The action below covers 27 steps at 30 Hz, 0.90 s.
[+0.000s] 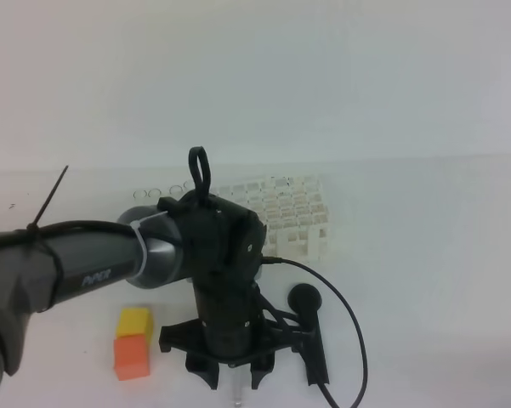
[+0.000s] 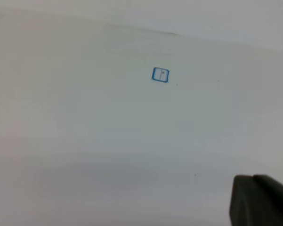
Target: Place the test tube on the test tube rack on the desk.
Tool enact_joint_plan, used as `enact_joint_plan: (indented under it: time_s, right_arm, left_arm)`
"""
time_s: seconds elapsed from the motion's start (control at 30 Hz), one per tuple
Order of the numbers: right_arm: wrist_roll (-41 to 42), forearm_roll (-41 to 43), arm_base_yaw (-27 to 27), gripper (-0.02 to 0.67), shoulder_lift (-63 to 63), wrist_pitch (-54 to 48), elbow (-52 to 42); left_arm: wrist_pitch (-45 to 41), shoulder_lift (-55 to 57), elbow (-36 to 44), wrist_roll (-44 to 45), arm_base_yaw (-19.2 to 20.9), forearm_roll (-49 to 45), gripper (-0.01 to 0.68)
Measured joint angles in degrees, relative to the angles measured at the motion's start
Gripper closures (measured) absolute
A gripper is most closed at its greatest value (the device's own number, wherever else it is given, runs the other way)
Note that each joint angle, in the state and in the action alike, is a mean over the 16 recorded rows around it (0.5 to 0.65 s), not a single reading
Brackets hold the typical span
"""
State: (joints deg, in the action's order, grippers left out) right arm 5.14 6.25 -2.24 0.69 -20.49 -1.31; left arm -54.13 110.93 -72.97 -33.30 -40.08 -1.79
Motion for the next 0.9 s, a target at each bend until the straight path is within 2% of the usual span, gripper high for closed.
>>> enact_joint_plan:
  time_s: [0.67, 0.77, 0.9]
  right_arm:
    - [0.00, 0.00, 0.00, 0.650, 0.00, 0.00, 0.00]
    - [0.00, 0.00, 0.00, 0.650, 0.00, 0.00, 0.00]
    - [0.00, 0.00, 0.00, 0.650, 0.00, 0.00, 0.00]
  left_arm:
    - [1.51, 2.03, 0.00, 1.36, -0.09, 0.53, 0.289]
    - [1.57, 2.81, 0.00, 1.83, -0.17, 0.54, 0.314]
    - [1.57, 3.73, -0.01, 2.53, -0.28, 0.49, 0.394]
